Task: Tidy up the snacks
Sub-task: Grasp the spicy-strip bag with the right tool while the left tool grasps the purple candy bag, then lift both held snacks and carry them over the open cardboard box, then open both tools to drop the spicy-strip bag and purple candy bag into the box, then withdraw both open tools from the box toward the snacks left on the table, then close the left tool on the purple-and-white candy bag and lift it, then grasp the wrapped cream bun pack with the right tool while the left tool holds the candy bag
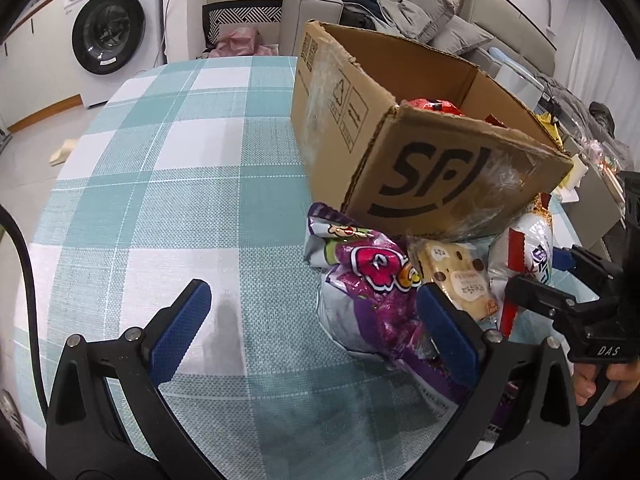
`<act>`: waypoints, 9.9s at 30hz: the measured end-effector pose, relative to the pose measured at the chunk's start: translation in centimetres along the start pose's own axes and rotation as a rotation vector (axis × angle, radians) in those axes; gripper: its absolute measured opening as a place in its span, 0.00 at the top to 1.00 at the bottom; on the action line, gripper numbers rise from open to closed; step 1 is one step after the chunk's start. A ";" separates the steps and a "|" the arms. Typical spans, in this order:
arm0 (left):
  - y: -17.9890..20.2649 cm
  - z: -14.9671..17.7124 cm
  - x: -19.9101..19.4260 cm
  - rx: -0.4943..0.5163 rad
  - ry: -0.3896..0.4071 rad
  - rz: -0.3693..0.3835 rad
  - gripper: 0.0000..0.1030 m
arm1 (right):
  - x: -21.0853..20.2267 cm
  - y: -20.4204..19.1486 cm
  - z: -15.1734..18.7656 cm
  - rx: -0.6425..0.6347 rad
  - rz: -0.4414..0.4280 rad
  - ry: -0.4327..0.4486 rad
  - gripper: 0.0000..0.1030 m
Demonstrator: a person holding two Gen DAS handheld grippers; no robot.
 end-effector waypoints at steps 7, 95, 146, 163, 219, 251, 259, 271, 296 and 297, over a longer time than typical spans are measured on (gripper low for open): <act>-0.2 0.0 0.3 -0.055 -0.023 0.093 0.16 | 0.0 0.0 0.1 -0.002 0.002 -0.001 0.17; 7.6 -4.2 -18.6 0.053 0.318 0.262 0.69 | -12.3 -1.8 -6.5 -0.013 0.013 0.372 0.43; 11.3 -10.9 -5.7 0.102 0.276 0.133 0.69 | -4.5 2.1 -14.4 0.094 0.013 0.254 0.42; 10.6 -10.4 -5.8 0.091 0.265 0.088 0.39 | -4.6 2.8 -13.7 0.081 0.041 0.257 0.29; 6.8 6.8 -6.9 0.188 0.025 0.066 0.00 | -5.2 -1.1 -2.3 -0.059 -0.001 0.052 0.00; 8.3 9.8 -4.5 0.140 -0.077 0.221 0.49 | -2.8 -2.2 -1.2 -0.079 -0.025 -0.024 0.00; 7.8 8.6 -5.3 0.139 -0.042 0.266 0.52 | -2.8 -2.4 -1.1 -0.085 -0.027 -0.024 0.00; 4.0 4.8 -7.5 0.067 0.058 0.215 0.52 | -2.3 -2.6 -1.0 -0.074 -0.028 -0.035 0.00; -2.7 1.5 -9.1 -0.066 0.126 0.163 0.52 | 4.8 -9.2 -2.1 -0.183 0.095 -0.155 0.00; -2.7 1.5 -9.0 -0.067 0.126 0.161 0.52 | 5.0 -9.2 -2.1 -0.185 0.110 -0.157 0.00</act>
Point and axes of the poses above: each gripper's, at about its wrist camera, not at the fingertips, and x roughly the way its jaws point, y to its right, z to its underside, the point moved 7 cm from there along x, roughly the way its jaws point, and after that the axes turned 14 degrees about -x, right-handed, at the moved point
